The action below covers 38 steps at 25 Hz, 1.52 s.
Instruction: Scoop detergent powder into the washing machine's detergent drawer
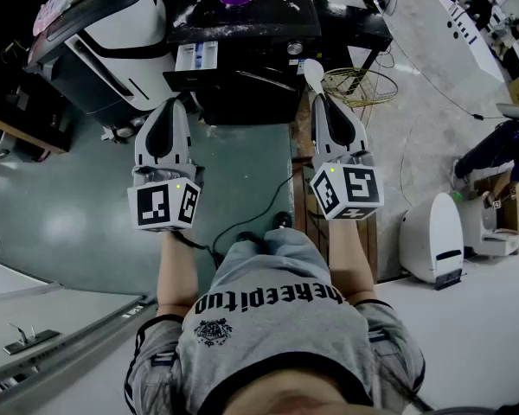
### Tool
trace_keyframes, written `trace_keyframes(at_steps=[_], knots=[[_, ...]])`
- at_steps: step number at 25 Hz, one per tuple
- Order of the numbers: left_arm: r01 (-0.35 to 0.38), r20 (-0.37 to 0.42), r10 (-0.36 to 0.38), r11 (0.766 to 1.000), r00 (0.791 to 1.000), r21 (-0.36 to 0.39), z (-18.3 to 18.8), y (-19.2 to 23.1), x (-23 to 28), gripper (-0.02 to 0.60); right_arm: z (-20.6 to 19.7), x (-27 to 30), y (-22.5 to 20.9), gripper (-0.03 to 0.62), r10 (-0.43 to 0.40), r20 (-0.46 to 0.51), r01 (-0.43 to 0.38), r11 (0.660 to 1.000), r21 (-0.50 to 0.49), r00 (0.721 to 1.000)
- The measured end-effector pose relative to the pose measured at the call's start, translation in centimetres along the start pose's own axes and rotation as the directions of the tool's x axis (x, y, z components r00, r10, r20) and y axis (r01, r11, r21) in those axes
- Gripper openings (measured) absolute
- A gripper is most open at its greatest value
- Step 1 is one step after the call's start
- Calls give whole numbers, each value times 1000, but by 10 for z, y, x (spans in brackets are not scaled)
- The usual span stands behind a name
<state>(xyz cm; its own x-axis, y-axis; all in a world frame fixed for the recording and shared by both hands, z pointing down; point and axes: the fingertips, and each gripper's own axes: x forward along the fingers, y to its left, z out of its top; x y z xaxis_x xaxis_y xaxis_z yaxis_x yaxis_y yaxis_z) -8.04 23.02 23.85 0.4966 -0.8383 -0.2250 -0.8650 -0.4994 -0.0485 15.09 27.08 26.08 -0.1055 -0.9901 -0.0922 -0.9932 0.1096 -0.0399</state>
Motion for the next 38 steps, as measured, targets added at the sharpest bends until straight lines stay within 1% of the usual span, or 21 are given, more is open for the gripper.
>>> trace_keyframes(at_steps=[10, 17, 24, 29, 34, 38], knots=[[-5, 10, 4, 1000, 1000, 5, 0, 1, 17, 3, 2, 16, -9, 7, 5, 4, -5, 1000, -6, 1000], [-14, 17, 14, 1000, 1000, 12, -3, -4, 40, 3, 4, 37, -23, 6, 33, 20, -32, 999, -11, 999], [-28, 23, 27, 999, 999, 29, -5, -15, 69, 3, 11, 59, -43, 6, 91, 59, -94, 995, 44, 994], [-39, 35, 38, 999, 999, 38, -7, -28, 86, 3, 8, 72, -56, 6, 152, 57, -156, 986, 65, 987], [-33, 19, 33, 999, 999, 38, -17, -44, 93, 3, -4, 78, -68, 8, 164, 31, -166, 982, 86, 986], [-28, 10, 27, 998, 1000, 49, -21, -45, 99, 3, -10, 86, -68, 8, 176, 16, -177, 979, 103, 984]])
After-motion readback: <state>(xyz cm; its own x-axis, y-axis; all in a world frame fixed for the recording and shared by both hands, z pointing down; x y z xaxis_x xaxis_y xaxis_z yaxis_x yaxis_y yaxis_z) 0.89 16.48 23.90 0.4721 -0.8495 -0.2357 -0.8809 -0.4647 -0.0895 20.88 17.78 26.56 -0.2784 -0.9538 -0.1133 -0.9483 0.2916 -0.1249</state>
